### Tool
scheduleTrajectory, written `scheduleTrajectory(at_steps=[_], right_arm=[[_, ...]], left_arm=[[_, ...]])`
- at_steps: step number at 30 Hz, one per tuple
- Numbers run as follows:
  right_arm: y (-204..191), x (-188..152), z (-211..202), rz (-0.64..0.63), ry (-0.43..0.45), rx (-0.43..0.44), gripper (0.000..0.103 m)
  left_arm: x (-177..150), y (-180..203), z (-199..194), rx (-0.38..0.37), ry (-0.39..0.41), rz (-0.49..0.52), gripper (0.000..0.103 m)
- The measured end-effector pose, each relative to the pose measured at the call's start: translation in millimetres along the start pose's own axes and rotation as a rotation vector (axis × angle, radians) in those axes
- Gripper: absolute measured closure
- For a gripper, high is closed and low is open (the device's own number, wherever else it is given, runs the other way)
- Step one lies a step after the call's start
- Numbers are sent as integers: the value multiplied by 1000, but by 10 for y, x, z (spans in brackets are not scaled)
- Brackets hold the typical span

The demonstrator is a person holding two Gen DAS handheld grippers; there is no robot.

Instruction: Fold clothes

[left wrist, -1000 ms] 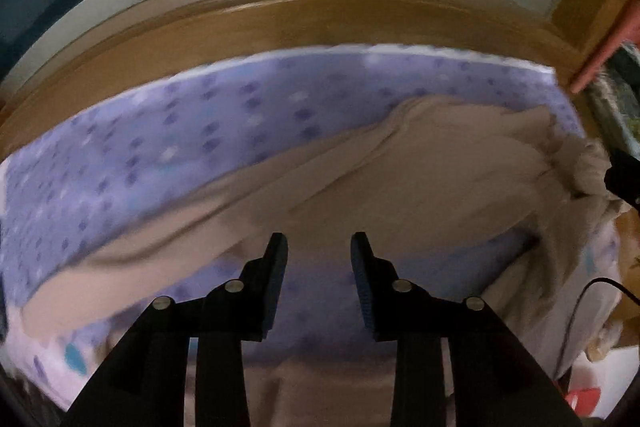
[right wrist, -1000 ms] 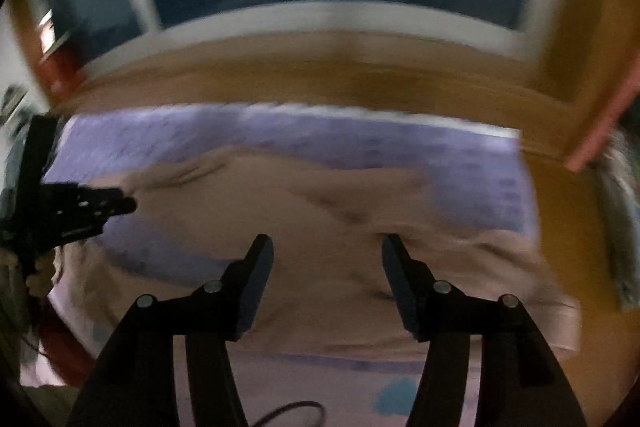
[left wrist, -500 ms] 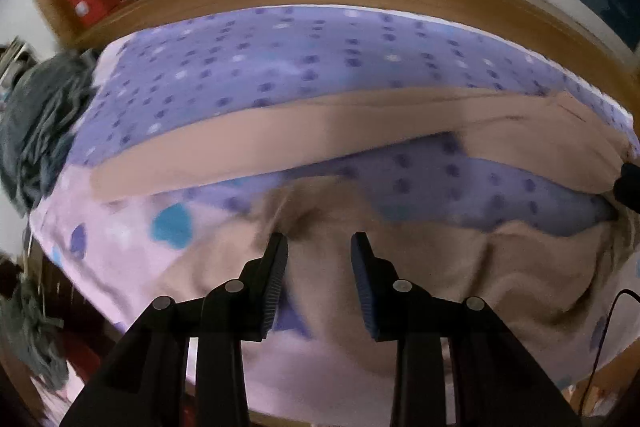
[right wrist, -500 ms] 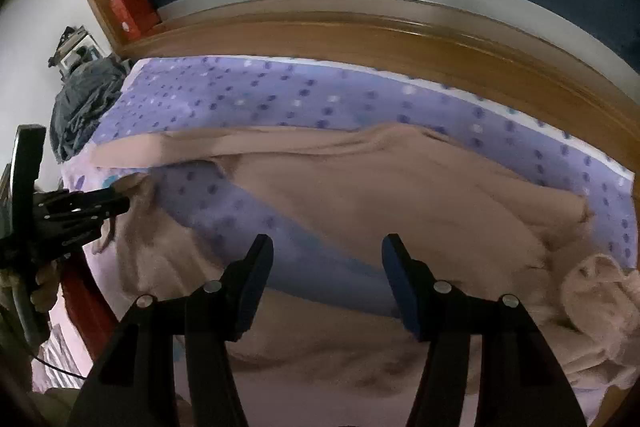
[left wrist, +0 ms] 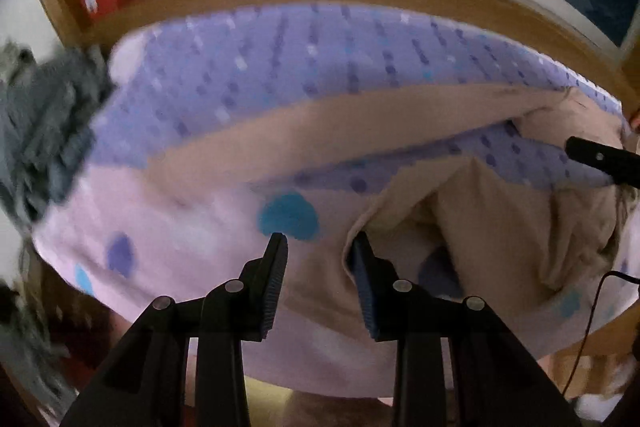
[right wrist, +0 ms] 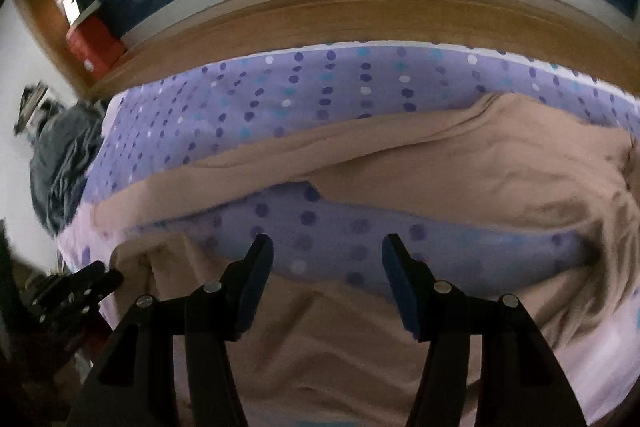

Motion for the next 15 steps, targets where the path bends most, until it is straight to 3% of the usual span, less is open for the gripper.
scheduleTrajectory(at_steps=[1, 3, 4, 9, 15], right_arm=[[-50, -14, 5, 12, 2, -3, 46], [-151, -42, 16, 35, 6, -10, 46], [-192, -57, 9, 38, 11, -15, 46], [-290, -98, 44, 39, -5, -40, 46], [-241, 16, 130, 69, -5, -7, 46]], left_arm=[[11, -50, -43, -21, 15, 14, 67], [-9, -43, -11, -75, -22, 61, 42], [-22, -38, 8, -100, -42, 85, 37], [-44, -106, 137, -145, -105, 94, 37], [202, -428, 186, -49, -62, 27, 37]])
Point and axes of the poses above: each gripper's, at about its wrist camera, not at the fingertips, and z roughly the way its jaws point, y to its right, x to its top, the point moved 3 cm from there along z, roughly the way its jaws point, and after that the axes turned 6 degrees about x, right-handed, at the moved point
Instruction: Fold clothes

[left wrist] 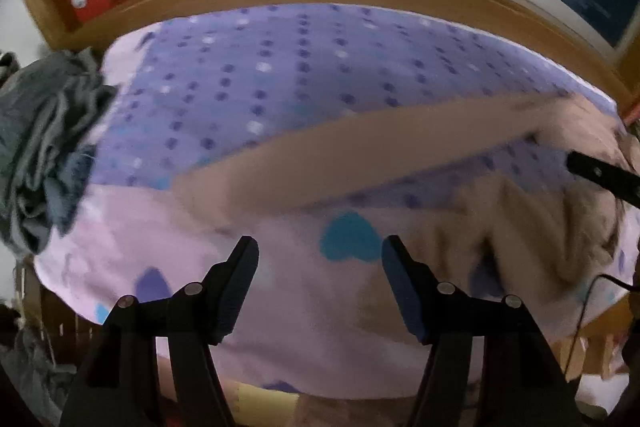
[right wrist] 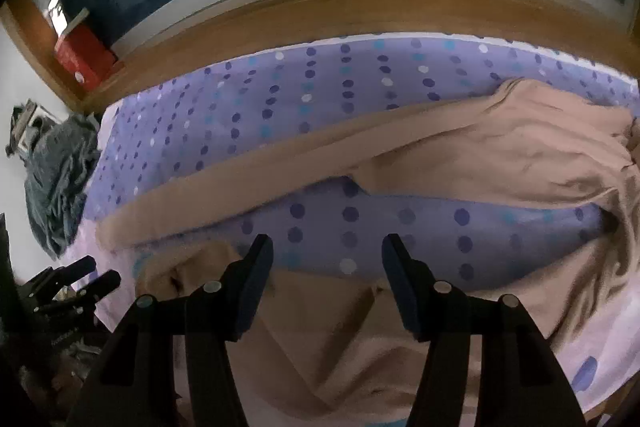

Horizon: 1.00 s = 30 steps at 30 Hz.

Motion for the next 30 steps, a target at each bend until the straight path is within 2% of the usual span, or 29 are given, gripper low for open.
scheduleTrajectory(at_steps=[5, 8, 11, 13, 19, 25, 26, 27, 28, 29, 30], right_arm=[[-78, 95, 123, -16, -13, 76, 46], [-105, 147, 207, -11, 0, 32, 46], [-66, 177, 259, 52, -10, 91, 46], [-33, 205, 305, 87, -14, 90, 46], [90, 324, 475, 204, -16, 82, 46], [122, 499, 545, 244, 5, 61, 48], [118, 528, 551, 240, 8, 57, 53], [114, 557, 557, 235, 11, 52, 66], [103, 580, 562, 222, 8, 29, 74], [92, 603, 568, 208, 4, 4, 88], [74, 617, 524, 201, 18, 4, 92]], left_arm=[[46, -167, 29, 37, 44, 95, 37], [1, -178, 131, 68, 68, 187, 37], [-29, -140, 229, 12, 71, 226, 37], [12, -105, 322, -40, 44, 237, 37], [114, 84, 569, -25, 49, 364, 37], [244, 161, 643, -69, 64, 375, 37], [272, 166, 657, -77, 64, 370, 37], [300, 171, 662, -86, 63, 366, 41], [329, 176, 666, -96, 62, 362, 50], [358, 180, 667, -105, 61, 358, 83], [400, 166, 638, -107, 60, 349, 92]])
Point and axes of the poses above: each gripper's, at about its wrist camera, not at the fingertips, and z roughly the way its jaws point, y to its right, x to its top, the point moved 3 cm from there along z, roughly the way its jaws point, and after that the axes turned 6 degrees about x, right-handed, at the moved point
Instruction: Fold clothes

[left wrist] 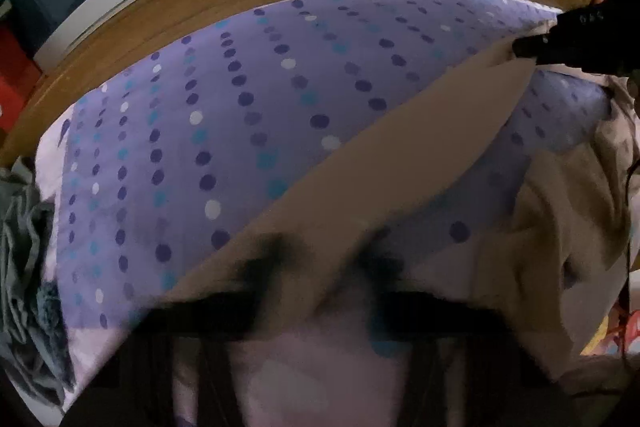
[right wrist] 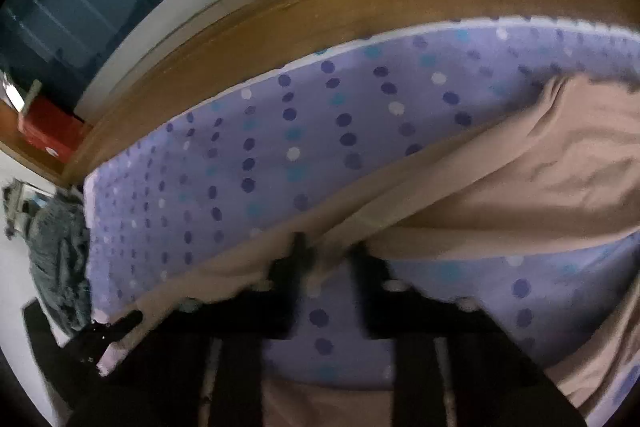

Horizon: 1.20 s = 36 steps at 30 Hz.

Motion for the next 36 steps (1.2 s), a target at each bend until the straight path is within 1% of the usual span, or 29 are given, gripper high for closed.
scheduleTrajectory(at_steps=[2, 4, 6, 9, 13, 15, 16, 19, 21, 25, 28, 29, 31, 32, 33, 36], right_arm=[[-73, 37, -142, -23, 48, 25, 93], [-182, 135, -260, -74, 83, 44, 93], [-302, 275, -343, -132, 110, 53, 94], [-372, 579, -188, -163, 107, 29, 93], [-317, 863, 140, -141, 71, 22, 93], [-259, 979, 372, -134, 43, 4, 93], [-242, 1001, 440, -131, 35, -4, 93], [-173, 1024, 715, -131, -15, -38, 92], [-133, 1010, 848, -127, -32, -52, 92], [-163, 991, 815, -152, -6, -60, 91], [-262, 899, 630, -205, 35, -82, 91], [-302, 856, 557, -225, 50, -89, 88], [-378, 757, 416, -252, 78, -86, 78], [-428, 681, 320, -261, 95, -70, 69], [-468, 627, 257, -266, 106, -57, 63], [-615, 393, 96, -295, 118, -7, 62]], left_arm=[[74, -53, -61, -5, 0, -19, 93], [177, -176, -179, -22, 22, -55, 93], [358, -293, -272, -13, 56, -67, 93], [687, -454, -233, -24, 63, -88, 93], [911, -497, -15, 31, 39, -87, 91], [983, -569, 176, 60, -6, -109, 86], [999, -595, 236, 56, -23, -128, 84], [987, -681, 330, 16, -41, -175, 80], [951, -727, 315, 22, -34, -178, 71], [844, -867, 267, 75, -32, -205, 70], [724, -996, 229, 82, -43, -258, 70], [676, -1021, 219, 76, -48, -276, 70], [584, -1064, 196, 68, -58, -307, 70], [537, -1081, 182, 66, -62, -322, 70], [470, -1090, 160, 63, -65, -337, 70], [336, -1103, 84, 74, -58, -366, 70]])
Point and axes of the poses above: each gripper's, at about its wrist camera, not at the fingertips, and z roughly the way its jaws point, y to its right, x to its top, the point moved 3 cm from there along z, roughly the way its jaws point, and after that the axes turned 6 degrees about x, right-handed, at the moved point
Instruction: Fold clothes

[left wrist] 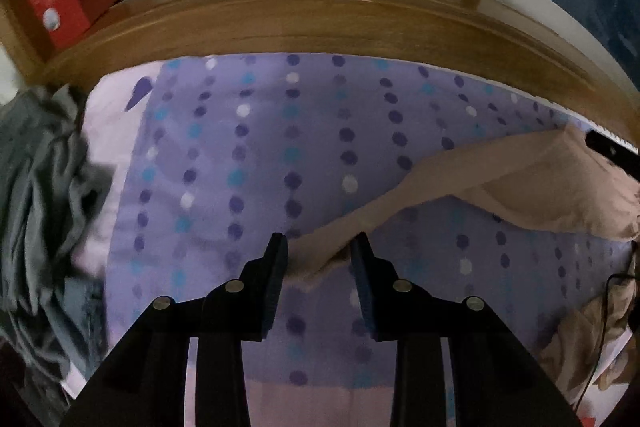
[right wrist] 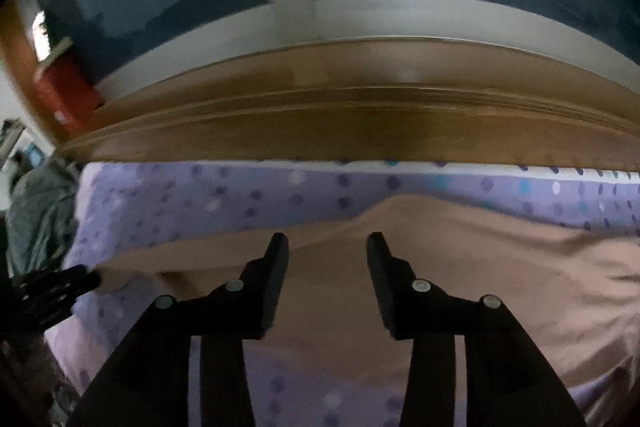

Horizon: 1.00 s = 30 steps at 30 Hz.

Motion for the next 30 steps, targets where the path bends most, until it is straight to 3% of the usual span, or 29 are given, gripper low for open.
scheduleTrajectory(at_steps=[6, 12, 15, 19, 22, 26, 30], right_arm=[[-532, -378, 65, -65, -97, 208, 62], [-1062, -569, 334, -92, -139, 210, 62], [-1256, -606, 436, -109, -136, 136, 62], [-1329, -680, 515, -17, -145, 89, 62], [-1424, -727, 577, 17, -143, 15, 62], [-1641, -790, 583, 74, -153, 46, 62], [-1808, -799, 698, 122, -182, 95, 62]], left_arm=[[-280, -85, -125, 30, 10, 0, 70], [-340, -259, -114, -16, 23, 60, 70], [-270, -358, -68, -80, 22, 102, 70], [-237, -402, -2, -185, 17, 206, 70], [-225, -359, 40, -220, 30, 293, 70], [-196, -328, 85, -265, 35, 336, 70], [-168, -428, 135, -251, 34, 301, 70]])
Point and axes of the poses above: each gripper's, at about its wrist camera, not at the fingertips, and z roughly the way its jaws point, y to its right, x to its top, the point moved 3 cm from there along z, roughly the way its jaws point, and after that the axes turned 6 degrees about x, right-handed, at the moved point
